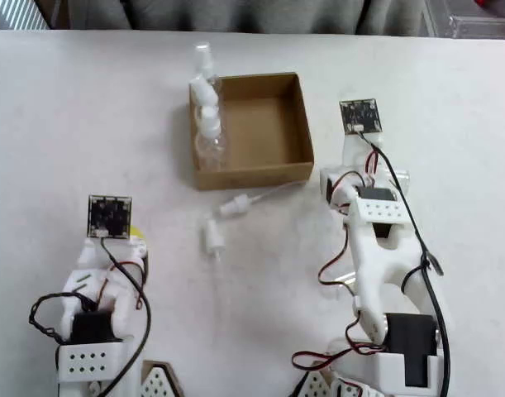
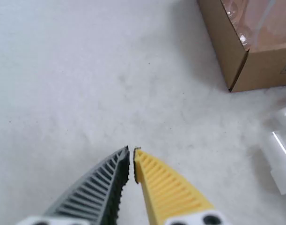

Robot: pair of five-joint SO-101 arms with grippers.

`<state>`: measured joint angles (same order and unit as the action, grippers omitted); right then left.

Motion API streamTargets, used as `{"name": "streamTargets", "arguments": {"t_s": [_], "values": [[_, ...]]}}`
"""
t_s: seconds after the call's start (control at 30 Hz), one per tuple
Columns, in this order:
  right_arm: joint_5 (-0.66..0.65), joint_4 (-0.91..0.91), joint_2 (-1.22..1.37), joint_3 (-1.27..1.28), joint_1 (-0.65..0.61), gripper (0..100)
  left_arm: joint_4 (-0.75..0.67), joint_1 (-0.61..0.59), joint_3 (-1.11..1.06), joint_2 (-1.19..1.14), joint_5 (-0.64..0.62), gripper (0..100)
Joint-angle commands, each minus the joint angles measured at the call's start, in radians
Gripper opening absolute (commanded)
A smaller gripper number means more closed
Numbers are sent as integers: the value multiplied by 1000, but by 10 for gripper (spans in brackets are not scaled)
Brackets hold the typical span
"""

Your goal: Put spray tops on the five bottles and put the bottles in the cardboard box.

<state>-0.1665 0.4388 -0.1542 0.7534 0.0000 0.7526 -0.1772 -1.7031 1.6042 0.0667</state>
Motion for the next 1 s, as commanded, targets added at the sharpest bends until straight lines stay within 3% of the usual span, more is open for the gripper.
{"name": "streamTargets", "arguments": {"t_s": [0.0,0.17,0.4,0.63,0.97], "values": [[-9,-22,-5,-48,7,48,-15,-5,3,10,-9,24],[-8,44,-18,-49,1,48,-15,-5,3,10,-9,24],[-6,147,-15,-49,-102,48,-15,-5,3,10,-9,24],[-15,142,30,-51,-67,48,-15,-5,3,10,-9,24],[-11,-116,223,-74,-22,48,-15,-5,3,10,-9,24]]}}
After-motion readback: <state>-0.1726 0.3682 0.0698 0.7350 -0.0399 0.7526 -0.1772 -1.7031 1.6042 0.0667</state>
